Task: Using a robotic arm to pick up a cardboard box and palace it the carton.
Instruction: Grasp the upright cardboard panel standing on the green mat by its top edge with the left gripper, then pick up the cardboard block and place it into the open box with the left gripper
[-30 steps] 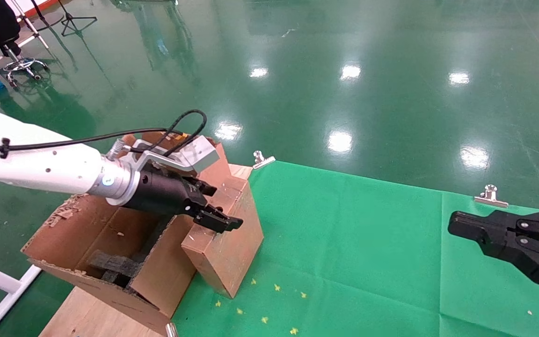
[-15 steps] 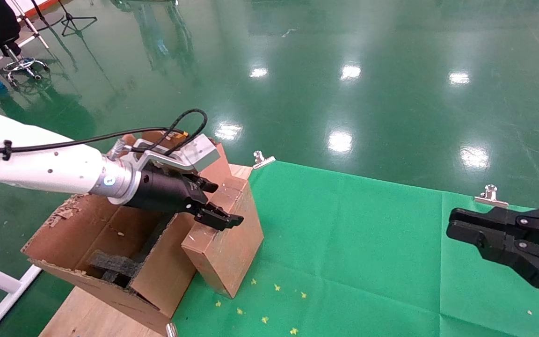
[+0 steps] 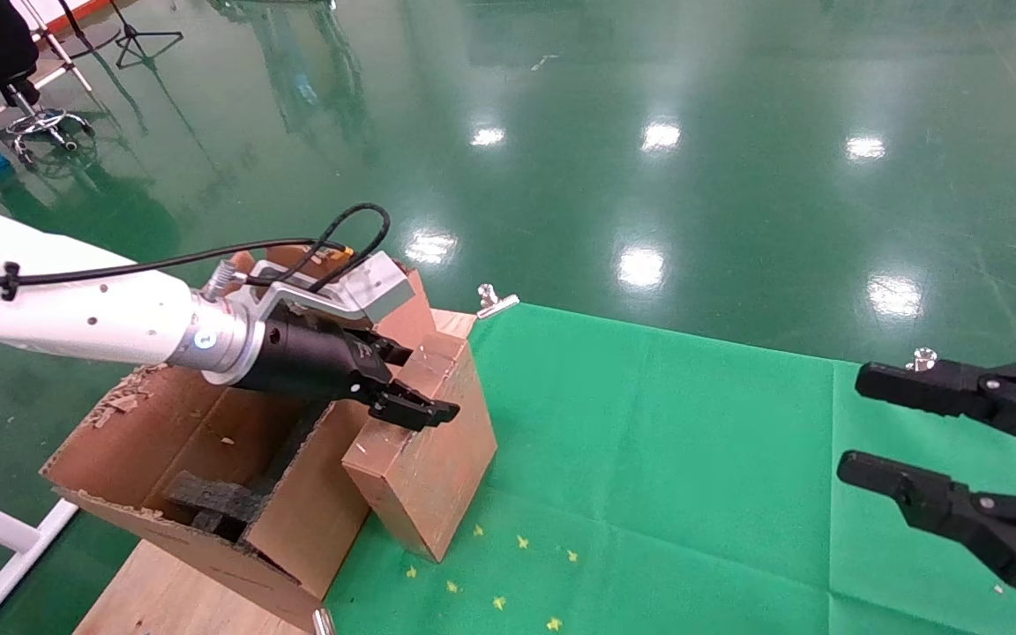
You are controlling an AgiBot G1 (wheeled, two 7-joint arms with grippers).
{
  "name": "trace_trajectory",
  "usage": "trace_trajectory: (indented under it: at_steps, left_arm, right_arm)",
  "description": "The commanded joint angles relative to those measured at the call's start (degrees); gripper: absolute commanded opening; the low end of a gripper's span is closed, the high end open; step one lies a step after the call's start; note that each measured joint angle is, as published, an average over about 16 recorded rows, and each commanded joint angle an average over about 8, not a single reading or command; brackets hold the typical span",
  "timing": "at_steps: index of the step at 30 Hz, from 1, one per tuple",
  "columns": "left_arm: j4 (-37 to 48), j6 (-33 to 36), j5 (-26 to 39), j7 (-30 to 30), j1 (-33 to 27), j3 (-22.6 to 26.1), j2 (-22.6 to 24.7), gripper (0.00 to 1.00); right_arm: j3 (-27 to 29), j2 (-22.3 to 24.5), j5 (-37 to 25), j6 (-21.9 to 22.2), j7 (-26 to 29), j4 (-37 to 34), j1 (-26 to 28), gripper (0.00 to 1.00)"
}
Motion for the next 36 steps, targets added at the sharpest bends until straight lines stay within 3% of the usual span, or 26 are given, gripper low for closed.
trace_trajectory:
  at_steps: [1, 20, 30, 36]
  left_arm:
    - [0.0, 0.0, 0.0, 0.0, 0.0, 0.0, 0.0, 0.00]
    - [-0.1, 0.3, -2.7, 2.6, -1.8, -1.6, -0.8, 0.00]
    - [2.8, 1.8, -7.4, 10.3, -11.5, -7.2, -4.8, 0.00]
    - [6.5, 3.3, -6.9, 14.4, -18.8, -9.8, -8.2, 0.00]
  right_arm:
    - [0.0, 0.0, 0.0, 0.0, 0.0, 0.0, 0.0, 1.00]
    - [0.0, 0.0, 0.0, 0.0, 0.0, 0.0, 0.0, 1.00]
    - [0.0, 0.0, 0.0, 0.0, 0.0, 0.0, 0.0, 1.00]
    - [0.0, 0.0, 0.0, 0.0, 0.0, 0.0, 0.0, 1.00]
